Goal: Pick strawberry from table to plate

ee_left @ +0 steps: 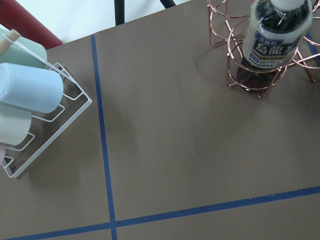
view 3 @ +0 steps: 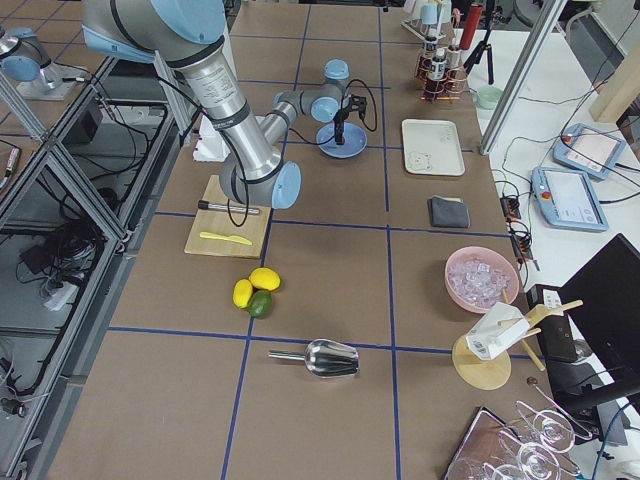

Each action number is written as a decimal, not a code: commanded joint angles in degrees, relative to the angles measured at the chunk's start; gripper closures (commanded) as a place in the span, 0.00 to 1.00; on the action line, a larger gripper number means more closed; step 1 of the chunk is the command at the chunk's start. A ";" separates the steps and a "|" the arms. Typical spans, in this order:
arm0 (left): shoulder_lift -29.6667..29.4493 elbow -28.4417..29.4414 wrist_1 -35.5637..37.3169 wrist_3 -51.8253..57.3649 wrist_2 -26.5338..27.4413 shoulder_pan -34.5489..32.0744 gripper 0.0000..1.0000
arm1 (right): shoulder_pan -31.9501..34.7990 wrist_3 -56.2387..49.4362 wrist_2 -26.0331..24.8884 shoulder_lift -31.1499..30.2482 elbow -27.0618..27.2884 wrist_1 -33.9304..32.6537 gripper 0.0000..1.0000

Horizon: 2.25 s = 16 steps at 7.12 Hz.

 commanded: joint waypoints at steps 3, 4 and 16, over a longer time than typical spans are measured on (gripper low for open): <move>0.79 3.28 0.17 4.18 -8.93 -2.42 0.00 | 13.41 -11.41 11.83 -10.92 18.49 -12.50 0.00; 1.40 4.51 0.35 6.57 -10.71 -4.35 0.00 | 17.55 -19.83 12.55 -13.32 21.24 -17.41 0.00; 5.98 16.39 7.29 25.66 -21.18 -17.37 0.00 | 61.26 -86.19 30.14 -43.56 6.07 -17.32 0.00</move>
